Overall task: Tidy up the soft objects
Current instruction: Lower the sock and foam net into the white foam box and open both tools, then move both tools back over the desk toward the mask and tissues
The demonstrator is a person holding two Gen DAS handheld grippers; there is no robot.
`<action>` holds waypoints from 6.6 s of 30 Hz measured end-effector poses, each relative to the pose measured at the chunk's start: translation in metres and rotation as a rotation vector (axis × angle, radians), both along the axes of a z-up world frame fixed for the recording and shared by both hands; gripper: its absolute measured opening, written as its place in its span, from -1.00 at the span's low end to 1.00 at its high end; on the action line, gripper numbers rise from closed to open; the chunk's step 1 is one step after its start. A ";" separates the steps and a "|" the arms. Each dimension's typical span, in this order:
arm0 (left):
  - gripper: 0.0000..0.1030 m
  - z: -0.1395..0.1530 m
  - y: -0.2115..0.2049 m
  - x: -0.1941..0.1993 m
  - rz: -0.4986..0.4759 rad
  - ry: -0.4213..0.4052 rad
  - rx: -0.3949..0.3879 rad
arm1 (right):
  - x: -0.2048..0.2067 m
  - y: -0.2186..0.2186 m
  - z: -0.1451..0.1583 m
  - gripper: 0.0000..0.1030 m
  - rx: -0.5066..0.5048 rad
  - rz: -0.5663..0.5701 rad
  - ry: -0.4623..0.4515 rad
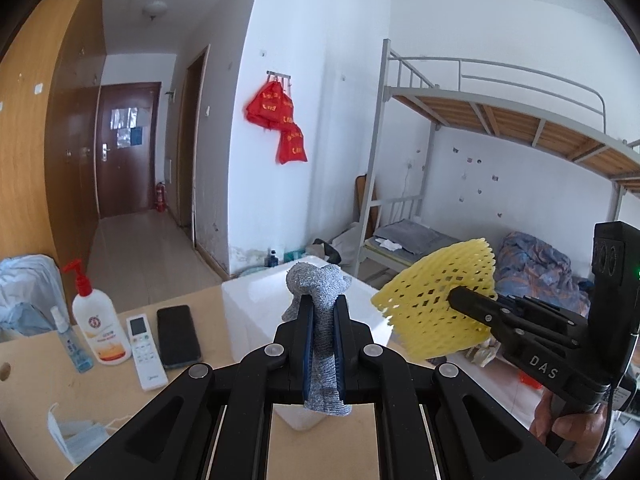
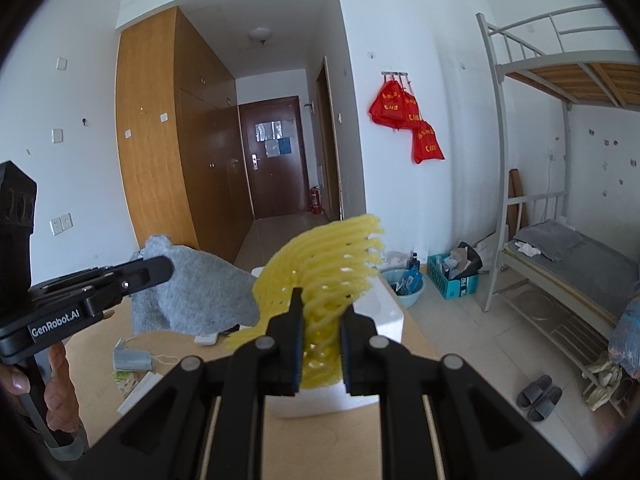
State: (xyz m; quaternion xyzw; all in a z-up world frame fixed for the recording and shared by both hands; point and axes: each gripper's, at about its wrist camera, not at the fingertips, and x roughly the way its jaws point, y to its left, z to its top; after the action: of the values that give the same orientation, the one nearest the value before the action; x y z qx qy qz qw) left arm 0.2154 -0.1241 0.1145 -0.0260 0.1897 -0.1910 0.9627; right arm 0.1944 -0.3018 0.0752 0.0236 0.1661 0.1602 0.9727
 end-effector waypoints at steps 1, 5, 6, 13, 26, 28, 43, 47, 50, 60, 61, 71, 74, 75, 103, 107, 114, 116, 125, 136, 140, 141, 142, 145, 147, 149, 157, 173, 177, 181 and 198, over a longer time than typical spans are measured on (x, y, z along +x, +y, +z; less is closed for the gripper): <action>-0.82 0.000 0.000 0.004 0.003 -0.002 -0.001 | 0.004 0.001 0.001 -0.65 -0.004 0.000 0.000; -0.82 0.001 -0.002 0.023 0.005 0.004 -0.007 | 0.020 0.005 0.000 -0.65 -0.016 0.005 0.006; -0.82 0.000 -0.003 0.028 0.005 0.010 -0.007 | 0.024 0.006 -0.001 -0.65 -0.018 0.004 0.009; -0.82 -0.008 -0.008 0.061 0.003 0.047 -0.011 | 0.051 0.010 -0.009 -0.65 -0.025 -0.006 0.043; -0.82 -0.024 -0.025 0.106 -0.050 0.087 0.029 | 0.068 0.008 -0.014 -0.65 -0.031 -0.038 0.070; -0.82 -0.029 -0.027 0.112 -0.047 0.103 0.038 | 0.070 0.008 -0.014 -0.65 -0.028 -0.040 0.075; -0.44 -0.042 -0.030 0.132 0.000 0.157 0.081 | 0.084 0.008 -0.012 -0.65 -0.027 -0.042 0.101; 0.55 -0.036 -0.026 0.126 0.031 0.117 0.074 | 0.085 0.010 -0.012 -0.65 -0.029 -0.040 0.097; 0.66 -0.031 -0.021 0.122 0.067 0.088 0.090 | 0.088 0.010 -0.012 -0.65 -0.032 -0.041 0.098; 0.67 -0.016 0.008 0.117 0.151 0.049 0.059 | 0.102 0.023 -0.019 -0.65 -0.046 -0.008 0.122; 0.67 -0.015 0.011 0.118 0.156 0.047 0.056 | 0.104 0.025 -0.019 -0.65 -0.049 -0.002 0.125; 0.67 -0.004 0.036 0.116 0.217 0.034 0.007 | 0.123 0.042 -0.029 -0.18 -0.083 0.025 0.181; 0.67 -0.001 0.040 0.114 0.224 0.027 -0.003 | 0.123 0.045 -0.032 0.29 -0.094 0.025 0.192; 0.67 0.000 0.041 0.114 0.228 0.023 -0.004 | 0.122 0.046 -0.032 0.42 -0.101 0.018 0.189; 0.70 0.012 0.043 0.030 0.238 -0.014 0.039 | 0.052 0.033 -0.011 0.88 -0.023 0.051 0.088; 0.72 0.009 0.064 -0.002 0.293 -0.008 0.058 | 0.040 0.035 -0.014 0.97 0.025 0.091 0.076; 0.99 0.006 0.110 -0.073 0.438 -0.056 0.052 | 0.019 0.050 -0.017 0.99 0.045 0.165 0.063; 0.99 0.003 0.122 -0.088 0.467 -0.055 0.045 | 0.014 0.056 -0.017 0.99 0.057 0.194 0.068; 0.99 -0.008 0.156 -0.134 0.576 -0.062 0.071 | -0.024 0.100 -0.015 0.99 0.023 0.301 0.045; 0.99 -0.024 0.194 -0.176 0.629 -0.065 0.056 | -0.055 0.147 -0.015 0.99 -0.021 0.383 0.022; 0.99 -0.030 0.207 -0.184 0.648 -0.061 0.050 | -0.057 0.165 -0.021 0.99 -0.035 0.416 0.036; 0.99 -0.032 0.209 -0.185 0.653 -0.058 0.051 | -0.058 0.169 -0.022 0.99 -0.038 0.422 0.039; 0.99 -0.035 0.212 -0.186 0.658 -0.057 0.050 | -0.057 0.173 -0.024 0.99 -0.040 0.430 0.043; 0.99 -0.041 0.219 -0.187 0.667 -0.054 0.050 | -0.056 0.183 -0.030 0.99 -0.053 0.448 0.057; 0.99 -0.047 0.222 -0.185 0.669 -0.052 0.050 | -0.054 0.191 -0.035 0.99 -0.071 0.459 0.067; 0.99 -0.054 0.228 -0.181 0.668 -0.038 0.049 | -0.056 0.197 -0.040 0.99 -0.077 0.469 0.076; 0.99 -0.082 0.242 -0.153 0.654 0.018 0.031 | -0.043 0.216 -0.064 0.99 -0.090 0.493 0.147; 0.99 -0.126 0.260 -0.077 0.612 0.137 0.005 | -0.010 0.252 -0.114 0.99 -0.126 0.500 0.299; 0.99 -0.136 0.267 -0.060 0.600 0.177 -0.014 | -0.004 0.259 -0.123 0.99 -0.145 0.512 0.324; 0.99 -0.145 0.273 -0.043 0.576 0.221 -0.036 | 0.004 0.266 -0.132 0.99 -0.164 0.516 0.351; 0.91 -0.180 0.281 -0.005 0.595 0.275 -0.045 | 0.028 0.284 -0.160 0.99 -0.205 0.530 0.439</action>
State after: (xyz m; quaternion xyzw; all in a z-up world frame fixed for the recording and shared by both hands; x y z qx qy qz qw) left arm 0.2105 0.1568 -0.0655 -0.1270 0.2975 0.0996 0.9410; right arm 0.2226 -0.0179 -0.0846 -0.0842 0.3867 0.3804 0.8359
